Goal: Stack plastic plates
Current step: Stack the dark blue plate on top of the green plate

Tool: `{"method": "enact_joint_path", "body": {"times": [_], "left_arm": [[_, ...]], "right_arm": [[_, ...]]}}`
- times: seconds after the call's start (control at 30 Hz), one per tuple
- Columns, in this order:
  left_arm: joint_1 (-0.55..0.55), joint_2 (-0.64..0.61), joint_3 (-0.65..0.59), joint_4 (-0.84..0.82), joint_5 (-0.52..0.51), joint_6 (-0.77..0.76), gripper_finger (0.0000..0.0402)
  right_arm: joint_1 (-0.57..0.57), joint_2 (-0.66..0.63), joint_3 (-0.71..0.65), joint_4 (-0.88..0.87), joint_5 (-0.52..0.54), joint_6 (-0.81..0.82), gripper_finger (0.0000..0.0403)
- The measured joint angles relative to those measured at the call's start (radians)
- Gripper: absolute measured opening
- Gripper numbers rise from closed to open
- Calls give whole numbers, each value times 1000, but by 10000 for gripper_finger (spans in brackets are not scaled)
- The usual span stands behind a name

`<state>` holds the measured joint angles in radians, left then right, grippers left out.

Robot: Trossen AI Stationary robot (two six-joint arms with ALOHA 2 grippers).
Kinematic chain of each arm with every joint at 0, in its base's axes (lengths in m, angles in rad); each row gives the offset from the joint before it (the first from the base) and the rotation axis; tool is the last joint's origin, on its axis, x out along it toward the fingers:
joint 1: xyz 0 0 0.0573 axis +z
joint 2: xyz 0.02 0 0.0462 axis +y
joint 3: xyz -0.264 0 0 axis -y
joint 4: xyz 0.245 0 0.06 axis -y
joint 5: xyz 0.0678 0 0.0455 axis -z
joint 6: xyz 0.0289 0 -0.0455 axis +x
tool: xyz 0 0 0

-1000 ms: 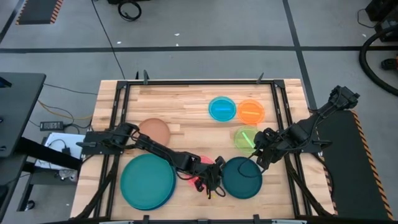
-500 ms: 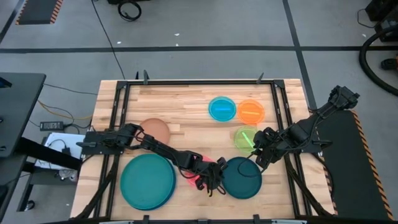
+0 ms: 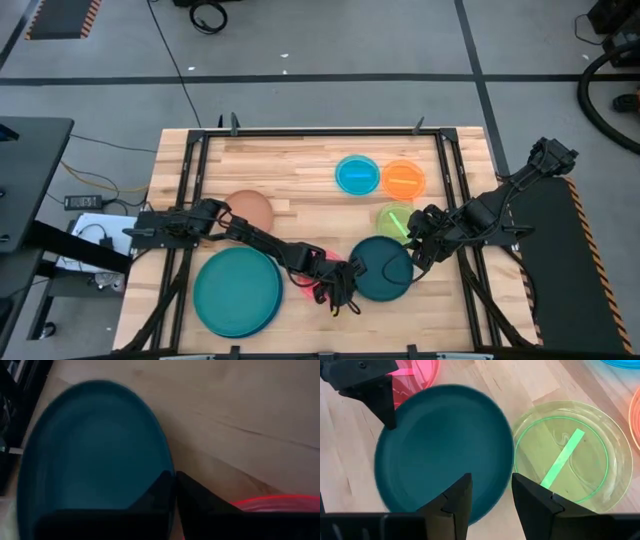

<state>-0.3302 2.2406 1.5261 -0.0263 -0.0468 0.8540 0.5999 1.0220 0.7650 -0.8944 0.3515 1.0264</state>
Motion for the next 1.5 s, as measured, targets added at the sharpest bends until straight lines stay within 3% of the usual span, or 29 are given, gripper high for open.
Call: {"method": "enact_joint_path", "body": {"times": [0.27, 0.47, 0.77, 0.97, 1.2, 1.5], "left_arm": [[-5, 0, 0, -2, -5, 6, 17], [-28, -5, 0, -13, -100, 6, 16], [-61, -36, 0, -81, -161, -94, 14], [-73, -105, 0, -194, -184, -261, 14], [-120, -188, 0, -349, -261, -444, 14], [-190, -264, 0, -552, -313, -683, 14]], "right_arm": [[0, 0, 0, 0, 7, 0, 150], [0, 0, 0, 0, 7, -2, 150], [0, -2, 0, -35, 71, -8, 150], [0, -19, 0, -59, 212, -24, 150], [0, -9, 0, -23, 458, -51, 150], [-6, -7, 0, 182, 629, -264, 150]]}}
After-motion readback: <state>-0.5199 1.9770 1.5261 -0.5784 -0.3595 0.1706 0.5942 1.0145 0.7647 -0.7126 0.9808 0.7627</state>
